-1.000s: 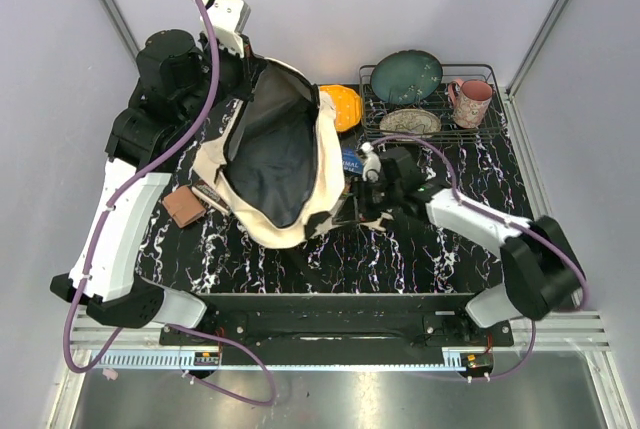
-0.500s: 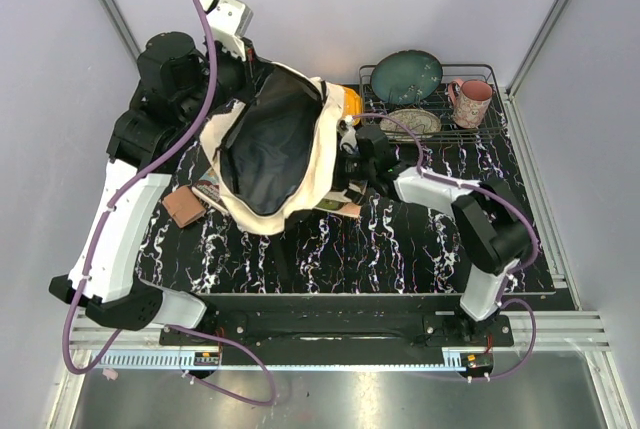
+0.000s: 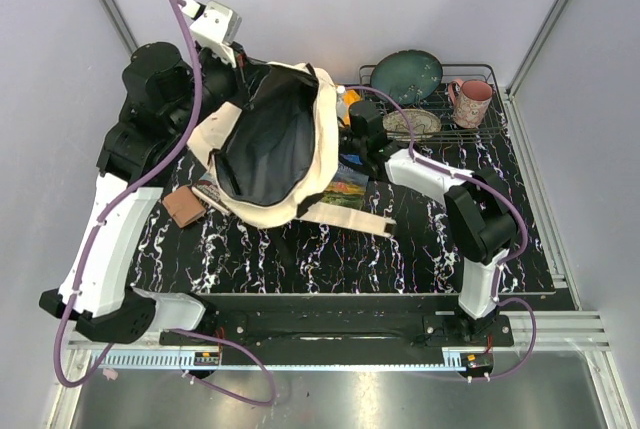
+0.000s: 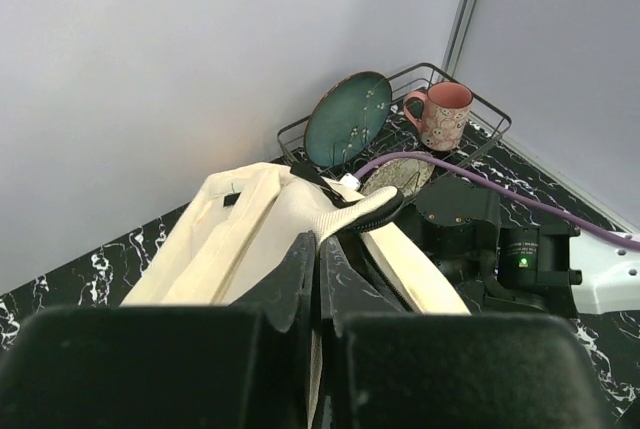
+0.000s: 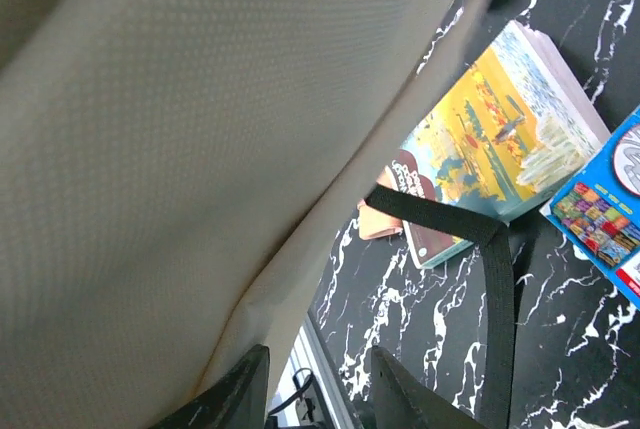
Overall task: Pack the student bag
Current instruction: Unzip the student bag at the center of the board.
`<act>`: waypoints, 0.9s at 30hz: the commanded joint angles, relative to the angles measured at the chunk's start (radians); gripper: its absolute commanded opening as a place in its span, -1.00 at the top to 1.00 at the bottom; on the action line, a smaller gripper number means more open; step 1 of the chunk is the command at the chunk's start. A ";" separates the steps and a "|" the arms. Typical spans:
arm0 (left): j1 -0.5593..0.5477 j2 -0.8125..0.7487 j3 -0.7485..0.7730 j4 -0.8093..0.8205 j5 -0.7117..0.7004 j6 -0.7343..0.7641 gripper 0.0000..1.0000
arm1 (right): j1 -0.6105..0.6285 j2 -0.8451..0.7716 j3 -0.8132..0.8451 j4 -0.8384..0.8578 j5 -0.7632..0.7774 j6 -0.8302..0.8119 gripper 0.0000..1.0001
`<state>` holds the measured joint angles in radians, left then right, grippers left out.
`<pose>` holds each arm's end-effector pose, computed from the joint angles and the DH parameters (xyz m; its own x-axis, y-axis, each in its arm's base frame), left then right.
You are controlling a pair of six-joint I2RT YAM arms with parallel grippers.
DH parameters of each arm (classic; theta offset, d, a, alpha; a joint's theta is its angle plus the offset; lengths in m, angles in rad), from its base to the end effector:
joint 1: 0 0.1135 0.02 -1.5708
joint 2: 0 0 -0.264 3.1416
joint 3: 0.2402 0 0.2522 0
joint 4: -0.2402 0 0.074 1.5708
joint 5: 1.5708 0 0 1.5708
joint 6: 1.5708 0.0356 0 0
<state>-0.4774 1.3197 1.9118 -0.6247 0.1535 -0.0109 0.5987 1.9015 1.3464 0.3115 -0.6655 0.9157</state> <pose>0.2047 -0.1120 0.5522 -0.0354 0.0062 -0.9994 0.5895 0.8076 -0.0159 0.3548 0.2687 0.2605 -0.8655 0.1647 -0.4731 -0.4136 0.2979 0.8603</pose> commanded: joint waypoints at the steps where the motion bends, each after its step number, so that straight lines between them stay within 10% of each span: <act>1: 0.000 -0.057 -0.006 0.148 0.015 -0.009 1.00 | 0.007 -0.010 0.072 0.020 -0.048 -0.003 -0.02; 8: 0.010 -0.119 -0.178 0.122 -0.294 0.081 1.00 | -0.023 -0.028 -0.076 -0.130 0.058 -0.058 -0.13; 27: 0.062 -0.082 -0.138 0.118 -0.296 0.063 1.00 | -0.232 -0.596 -0.385 -0.503 0.050 -0.431 -0.16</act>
<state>-0.4225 1.2396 1.6928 -0.6594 -0.1131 0.0479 0.3595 1.4120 0.9962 -0.0242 -0.6228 0.6453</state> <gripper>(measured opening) 0.028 0.609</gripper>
